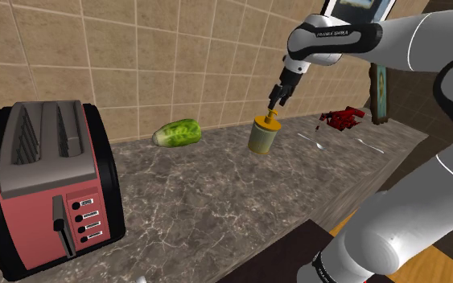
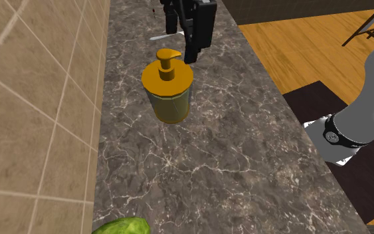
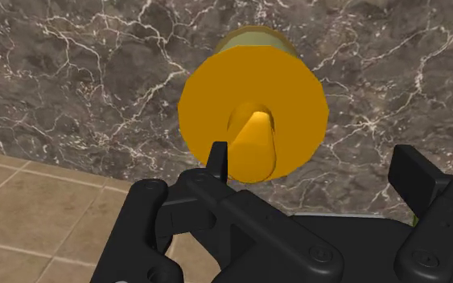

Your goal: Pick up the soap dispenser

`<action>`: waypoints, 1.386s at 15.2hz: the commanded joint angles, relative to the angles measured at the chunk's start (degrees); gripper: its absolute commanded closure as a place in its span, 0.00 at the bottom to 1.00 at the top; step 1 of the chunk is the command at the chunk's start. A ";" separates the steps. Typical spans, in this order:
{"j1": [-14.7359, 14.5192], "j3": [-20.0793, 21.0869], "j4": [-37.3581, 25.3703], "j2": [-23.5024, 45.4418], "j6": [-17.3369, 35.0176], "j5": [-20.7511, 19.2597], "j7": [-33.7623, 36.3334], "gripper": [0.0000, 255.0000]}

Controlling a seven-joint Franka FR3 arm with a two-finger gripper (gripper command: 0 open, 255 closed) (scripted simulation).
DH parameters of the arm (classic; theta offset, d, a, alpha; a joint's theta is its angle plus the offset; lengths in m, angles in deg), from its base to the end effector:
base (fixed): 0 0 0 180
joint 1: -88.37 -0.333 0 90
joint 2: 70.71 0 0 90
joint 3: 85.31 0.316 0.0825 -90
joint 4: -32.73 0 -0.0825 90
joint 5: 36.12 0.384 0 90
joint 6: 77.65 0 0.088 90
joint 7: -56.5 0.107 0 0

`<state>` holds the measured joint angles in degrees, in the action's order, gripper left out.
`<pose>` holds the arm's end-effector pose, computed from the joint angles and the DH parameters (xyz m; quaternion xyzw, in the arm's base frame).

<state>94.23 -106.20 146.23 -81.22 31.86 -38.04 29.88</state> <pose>0.4569 -0.2455 0.5498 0.9985 0.0048 0.0531 0.0081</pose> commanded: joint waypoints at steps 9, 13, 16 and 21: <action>0.94 -2.56 -0.34 7.28 5.56 3.53 -4.73 0.00; 0.94 -2.56 0.04 7.35 6.00 3.56 -4.76 1.00; 0.93 -2.55 0.04 7.34 6.00 3.55 -4.74 1.00; 0.95 -2.56 0.01 7.37 6.00 3.57 -4.78 1.00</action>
<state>95.14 -108.72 146.18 -73.96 37.86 -34.46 25.11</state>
